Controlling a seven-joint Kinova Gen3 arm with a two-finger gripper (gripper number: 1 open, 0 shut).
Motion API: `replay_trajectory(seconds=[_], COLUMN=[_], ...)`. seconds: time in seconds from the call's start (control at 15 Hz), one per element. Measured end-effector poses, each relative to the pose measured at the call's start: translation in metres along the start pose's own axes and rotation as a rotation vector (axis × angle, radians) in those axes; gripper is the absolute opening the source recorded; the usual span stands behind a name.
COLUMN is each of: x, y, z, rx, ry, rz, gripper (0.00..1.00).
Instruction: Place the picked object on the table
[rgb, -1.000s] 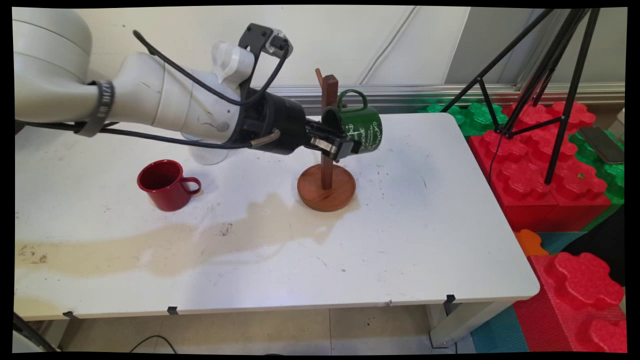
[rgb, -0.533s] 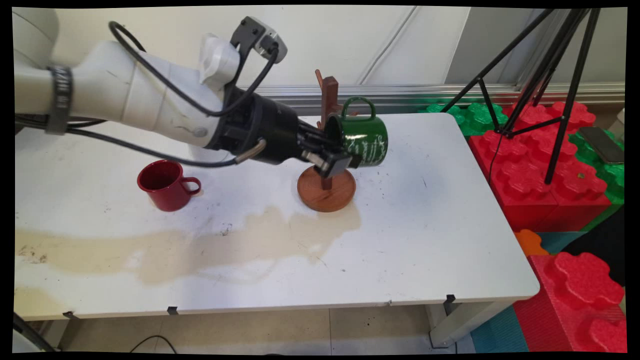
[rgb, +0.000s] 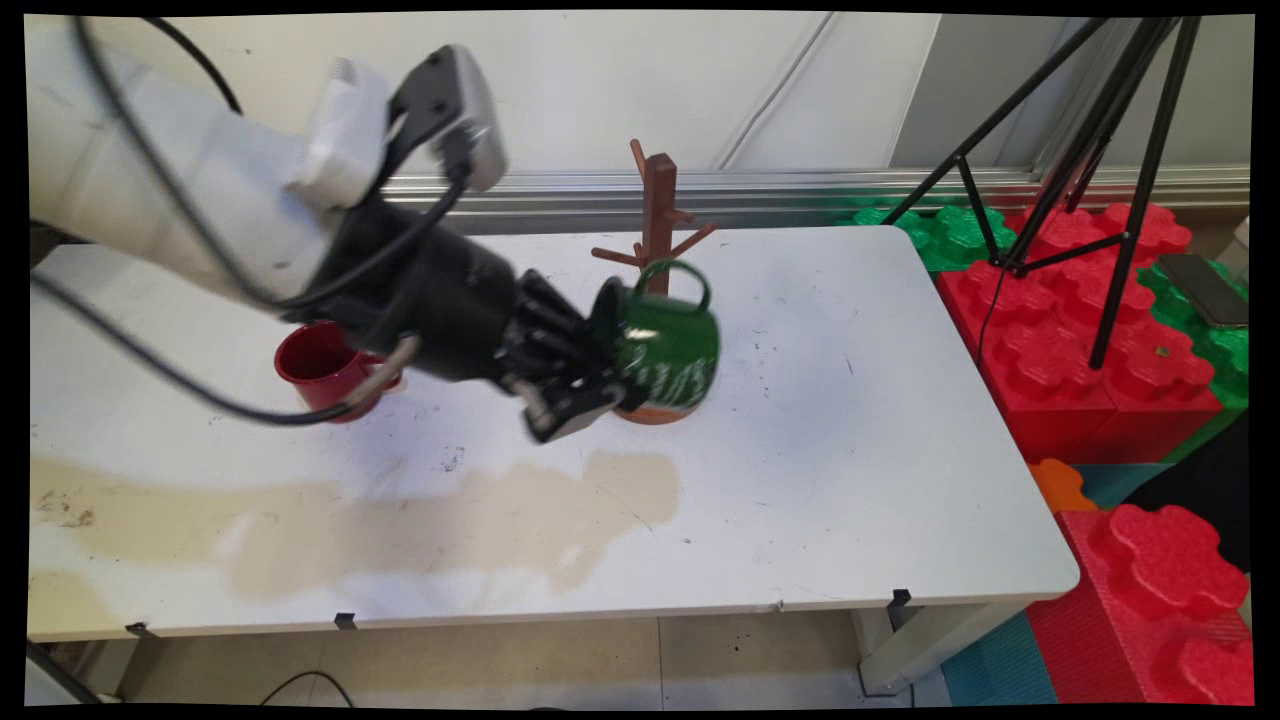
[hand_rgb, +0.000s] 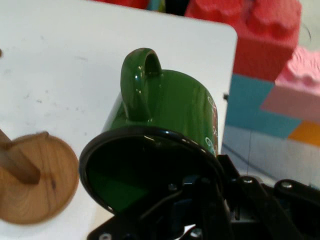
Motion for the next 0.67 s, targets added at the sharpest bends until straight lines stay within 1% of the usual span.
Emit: replay_trajectory(seconds=[0.27, 0.4, 0.53, 0.67], x=[-0.008, -0.016, -0.025, -0.032], y=[0.010, 0.010, 0.001, -0.008], z=[-0.026, -0.041, -0.051, -0.055], rx=[0.009, 0.028, 0.058, 0.087], ry=[-0.094, -0.161, -0.237, -0.291], rz=[0.096, 0.154, 0.182, 0.196], gripper=[0.00, 0.00, 0.00, 0.00])
